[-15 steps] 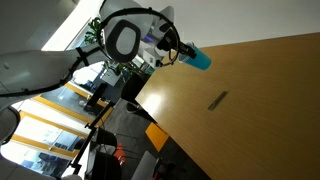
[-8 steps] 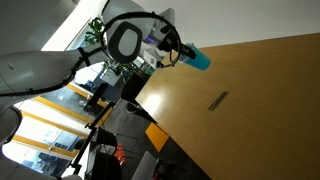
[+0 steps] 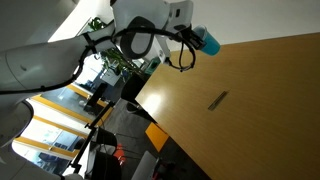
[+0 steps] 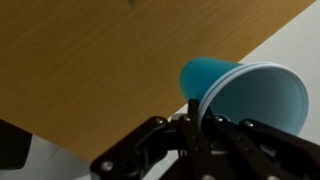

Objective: Move the blue cup to the top right corner of the table

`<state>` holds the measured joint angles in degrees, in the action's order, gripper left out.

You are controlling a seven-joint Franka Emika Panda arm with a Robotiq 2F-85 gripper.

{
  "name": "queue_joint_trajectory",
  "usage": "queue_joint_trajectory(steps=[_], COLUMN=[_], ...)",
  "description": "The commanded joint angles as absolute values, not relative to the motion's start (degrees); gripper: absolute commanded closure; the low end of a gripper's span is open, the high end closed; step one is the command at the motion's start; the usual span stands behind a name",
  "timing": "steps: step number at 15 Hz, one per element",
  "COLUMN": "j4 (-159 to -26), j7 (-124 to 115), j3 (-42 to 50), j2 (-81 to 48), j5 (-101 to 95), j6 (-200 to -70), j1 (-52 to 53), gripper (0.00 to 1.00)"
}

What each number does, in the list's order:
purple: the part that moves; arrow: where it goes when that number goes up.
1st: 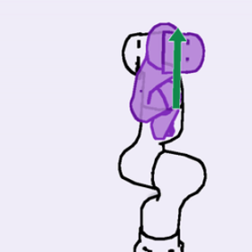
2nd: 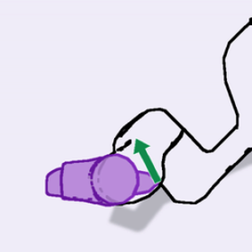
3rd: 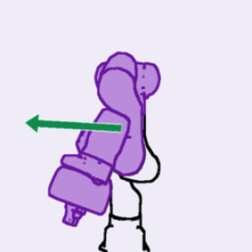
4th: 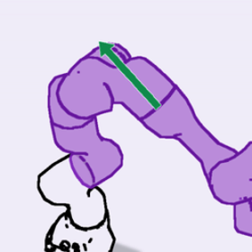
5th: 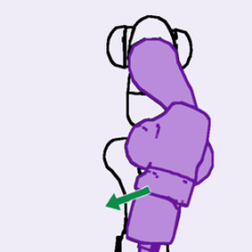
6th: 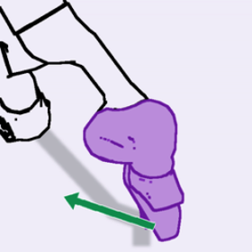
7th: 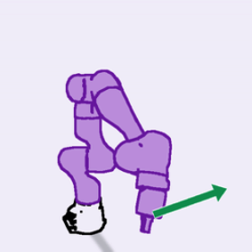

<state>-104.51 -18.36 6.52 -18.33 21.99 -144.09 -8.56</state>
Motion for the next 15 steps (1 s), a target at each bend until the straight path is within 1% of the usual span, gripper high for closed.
queue_joint_trajectory(steps=[1, 8, 15], j4=[-101.7, -100.1, -97.2], j7=[-27.0, -41.6, -44.1], j3=[8.8, 14.5, 14.2], j2=[-20.5, -23.0, -26.1], j5=[20.5, 10.8, 13.9], j6=[-147.7, -147.1, -143.0], j1=[-7.6, -5.4, -9.3], gripper=[0.99, 0.99, 0.99])
